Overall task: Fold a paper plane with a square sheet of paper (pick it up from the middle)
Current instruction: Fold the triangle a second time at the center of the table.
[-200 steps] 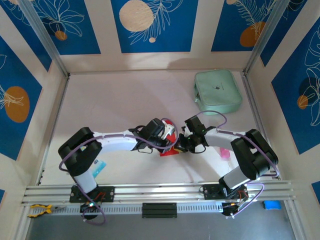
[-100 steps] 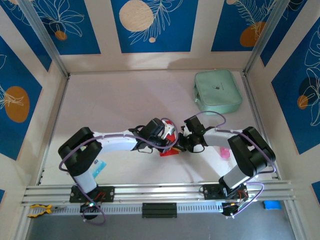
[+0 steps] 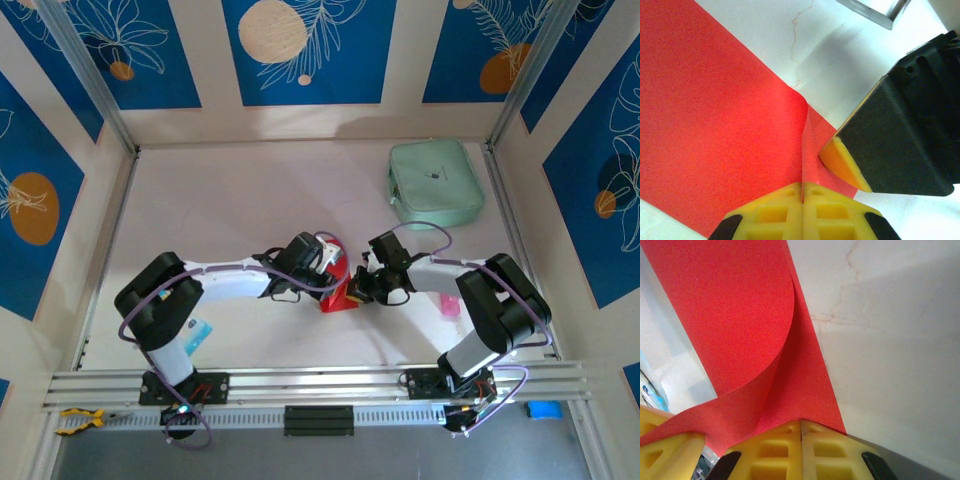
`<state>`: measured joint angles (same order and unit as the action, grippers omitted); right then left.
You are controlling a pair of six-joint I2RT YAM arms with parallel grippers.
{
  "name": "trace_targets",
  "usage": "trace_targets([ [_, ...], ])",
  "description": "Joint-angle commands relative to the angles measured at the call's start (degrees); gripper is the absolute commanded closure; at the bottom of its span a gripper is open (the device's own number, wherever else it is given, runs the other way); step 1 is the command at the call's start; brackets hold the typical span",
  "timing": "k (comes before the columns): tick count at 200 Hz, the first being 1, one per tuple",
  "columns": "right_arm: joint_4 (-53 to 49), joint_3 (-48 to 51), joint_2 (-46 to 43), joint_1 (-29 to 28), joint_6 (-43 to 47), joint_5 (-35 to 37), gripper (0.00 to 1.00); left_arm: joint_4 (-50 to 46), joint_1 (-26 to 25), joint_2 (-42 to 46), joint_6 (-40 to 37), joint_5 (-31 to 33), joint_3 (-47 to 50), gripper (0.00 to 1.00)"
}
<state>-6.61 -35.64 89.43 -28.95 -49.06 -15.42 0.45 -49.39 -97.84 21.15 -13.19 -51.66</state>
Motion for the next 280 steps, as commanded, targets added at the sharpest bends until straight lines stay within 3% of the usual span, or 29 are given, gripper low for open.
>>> trace_targets([
  [1,-5.31,0.30,0.29,0.17,0.83,1.58,0.97,-1.88,0.61,-0.75,-0.36,2.73,0.60,1.00],
  [280,-7.89,-2.25,2.29,-1.80,0.46,2.94,0.98,-1.55,1.49,-1.52,0.43,8.31,1.90,1.00],
])
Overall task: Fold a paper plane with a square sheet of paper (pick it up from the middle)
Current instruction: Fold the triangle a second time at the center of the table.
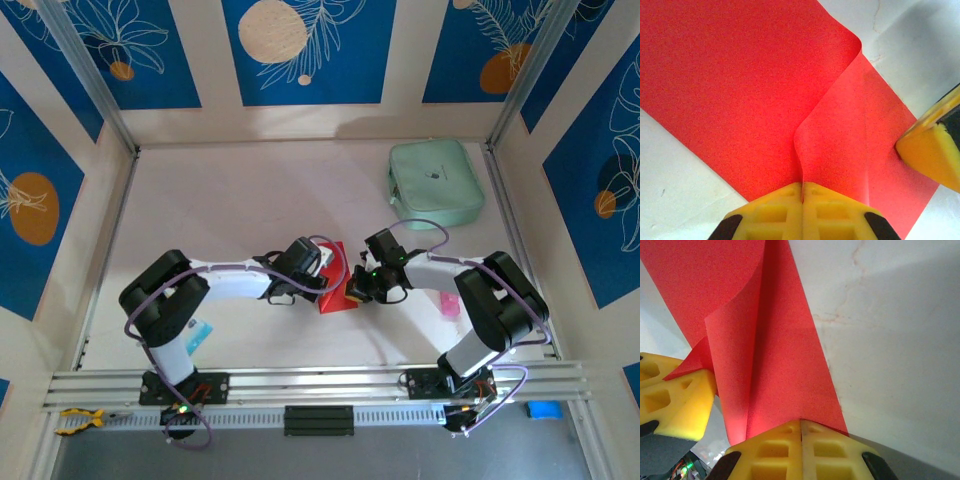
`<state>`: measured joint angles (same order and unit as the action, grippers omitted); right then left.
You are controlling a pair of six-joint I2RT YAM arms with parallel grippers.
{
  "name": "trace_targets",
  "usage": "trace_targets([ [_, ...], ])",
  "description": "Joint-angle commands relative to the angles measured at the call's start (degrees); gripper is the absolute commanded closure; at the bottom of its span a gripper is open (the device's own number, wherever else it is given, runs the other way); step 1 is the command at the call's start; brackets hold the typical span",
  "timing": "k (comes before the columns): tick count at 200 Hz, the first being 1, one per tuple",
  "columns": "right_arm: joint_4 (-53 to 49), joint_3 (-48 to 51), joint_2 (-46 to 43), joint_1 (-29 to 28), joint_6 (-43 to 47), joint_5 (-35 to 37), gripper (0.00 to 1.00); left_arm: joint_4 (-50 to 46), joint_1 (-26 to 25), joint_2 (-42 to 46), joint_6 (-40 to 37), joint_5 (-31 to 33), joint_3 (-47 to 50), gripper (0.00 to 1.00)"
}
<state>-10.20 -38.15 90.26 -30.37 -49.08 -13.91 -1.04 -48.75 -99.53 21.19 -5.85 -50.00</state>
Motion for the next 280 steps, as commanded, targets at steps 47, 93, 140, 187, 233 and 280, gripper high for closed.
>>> trace_targets([
  [47,-4.39,0.19,1.59,-0.36,0.78,1.23,0.98,-0.59,1.03,-0.36,-0.10,1.45,-0.37,1.00],
  [93,-4.41,0.06,1.92,-0.38,1.00,1.08,0.98,0.16,1.03,-0.30,-0.01,1.01,-0.45,1.00],
  [140,-4.39,0.05,2.19,-0.39,1.09,0.91,0.99,-0.65,1.03,-0.83,-0.01,2.17,-0.71,1.00],
  [187,-4.63,-0.19,2.44,-0.33,1.34,0.76,0.99,0.34,1.05,-0.63,0.15,1.80,-0.31,1.00],
  [233,-4.61,-0.26,2.59,-0.31,1.38,0.65,0.99,0.58,1.10,-1.00,-0.18,0.86,-0.35,1.00],
  [280,-4.80,-0.39,2.70,-0.35,1.50,0.73,0.99,-0.24,1.09,-1.12,0.04,2.39,-0.35,1.00],
])
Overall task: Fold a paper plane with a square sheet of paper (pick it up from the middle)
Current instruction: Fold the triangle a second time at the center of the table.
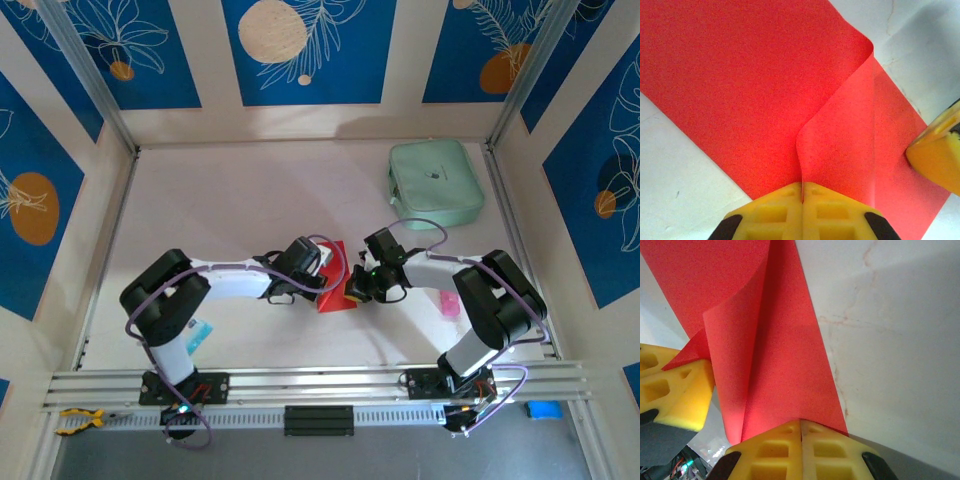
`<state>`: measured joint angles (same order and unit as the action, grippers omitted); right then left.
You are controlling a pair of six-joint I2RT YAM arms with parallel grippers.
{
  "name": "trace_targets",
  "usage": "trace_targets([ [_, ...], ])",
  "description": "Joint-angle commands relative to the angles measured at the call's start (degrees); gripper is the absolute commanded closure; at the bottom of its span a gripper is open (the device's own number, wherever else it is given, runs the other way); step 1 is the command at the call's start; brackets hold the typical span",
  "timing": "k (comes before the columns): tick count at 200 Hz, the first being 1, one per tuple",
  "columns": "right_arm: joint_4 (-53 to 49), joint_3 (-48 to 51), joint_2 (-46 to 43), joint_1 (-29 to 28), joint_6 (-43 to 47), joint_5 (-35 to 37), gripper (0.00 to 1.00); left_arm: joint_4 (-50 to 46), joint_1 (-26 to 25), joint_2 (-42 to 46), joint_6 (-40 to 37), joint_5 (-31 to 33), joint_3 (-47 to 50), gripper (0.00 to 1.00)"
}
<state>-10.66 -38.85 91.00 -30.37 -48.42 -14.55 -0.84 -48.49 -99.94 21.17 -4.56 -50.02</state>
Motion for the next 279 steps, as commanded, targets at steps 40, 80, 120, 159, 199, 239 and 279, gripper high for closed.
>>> trace_targets([
  [40,-4.55,0.28,1.91,-0.25,0.88,1.47,0.99,0.27,0.78,0.61,-0.25,2.02,0.37,1.00],
  [80,-4.64,0.28,1.94,-0.22,1.03,1.44,0.99,1.24,0.84,1.12,-0.22,2.10,0.94,1.00],
  [120,-4.53,0.33,2.16,-0.22,0.91,1.44,0.99,0.93,0.77,1.25,-0.18,2.60,1.08,1.00],
  [159,-4.55,0.33,2.15,-0.23,0.88,1.54,0.99,0.71,0.81,1.23,0.07,2.54,1.15,1.00],
  [199,-4.70,0.34,1.86,-0.22,0.89,1.45,0.99,-0.30,0.77,0.34,0.05,2.42,0.49,1.00],
  [239,-4.70,0.33,1.87,-0.21,0.88,1.54,0.99,-1.47,0.81,-0.42,0.18,2.14,0.21,1.00],
  [279,-4.57,0.29,1.81,-0.21,0.92,1.61,0.99,-2.14,0.81,-0.42,0.69,2.03,0.45,1.00],
])
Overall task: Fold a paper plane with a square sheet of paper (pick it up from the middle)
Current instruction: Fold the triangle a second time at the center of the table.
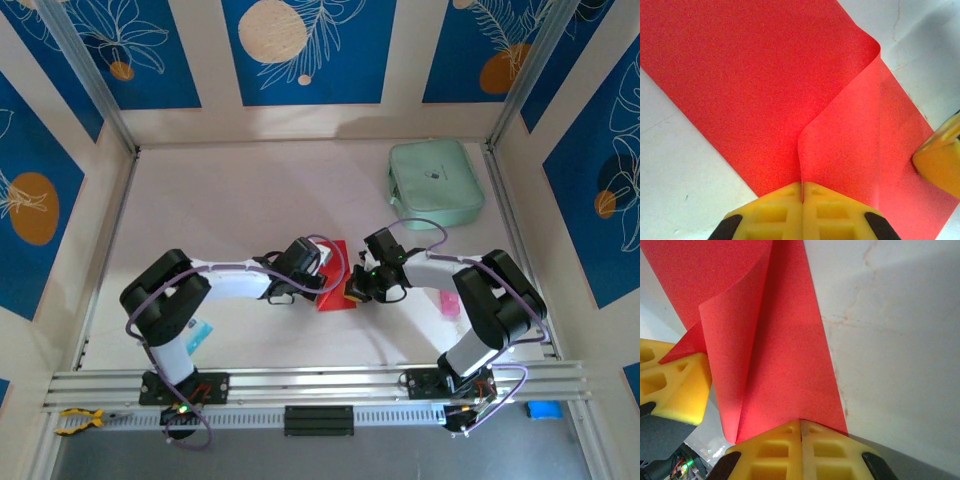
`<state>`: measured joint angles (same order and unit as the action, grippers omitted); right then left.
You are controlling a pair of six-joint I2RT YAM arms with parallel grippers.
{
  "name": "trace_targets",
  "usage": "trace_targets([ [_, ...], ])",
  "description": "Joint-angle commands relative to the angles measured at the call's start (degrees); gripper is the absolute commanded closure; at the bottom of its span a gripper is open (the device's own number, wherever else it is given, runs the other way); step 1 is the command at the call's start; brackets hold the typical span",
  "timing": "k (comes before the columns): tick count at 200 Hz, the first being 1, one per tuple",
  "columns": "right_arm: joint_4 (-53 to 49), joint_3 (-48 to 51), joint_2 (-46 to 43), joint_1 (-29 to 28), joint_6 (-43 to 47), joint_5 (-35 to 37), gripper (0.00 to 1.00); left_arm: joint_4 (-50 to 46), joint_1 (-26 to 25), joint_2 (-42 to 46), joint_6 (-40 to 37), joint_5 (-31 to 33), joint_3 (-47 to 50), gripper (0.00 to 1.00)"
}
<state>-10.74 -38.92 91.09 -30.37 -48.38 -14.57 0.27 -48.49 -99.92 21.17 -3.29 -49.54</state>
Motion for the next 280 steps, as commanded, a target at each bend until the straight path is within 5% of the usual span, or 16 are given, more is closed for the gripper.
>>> trace_targets([
  [1,-4.43,0.39,1.72,-0.21,0.90,1.64,0.99,-3.30,0.83,-0.44,0.70,0.75,-0.03,1.00],
  [102,-3.48,-2.27,-1.77,0.32,0.40,0.24,0.95,-4.27,0.91,-2.98,-0.79,-2.41,-1.98,1.00],
  [144,6.45,-1.59,-6.00,0.40,-6.73,-0.85,0.97,-3.96,0.93,-2.91,-0.60,-2.60,-1.79,1.00],
  [280,16.68,-1.14,2.04,-0.21,-12.78,-3.40,0.99,-3.44,0.94,-3.26,-0.25,-2.86,-1.44,1.00],
])
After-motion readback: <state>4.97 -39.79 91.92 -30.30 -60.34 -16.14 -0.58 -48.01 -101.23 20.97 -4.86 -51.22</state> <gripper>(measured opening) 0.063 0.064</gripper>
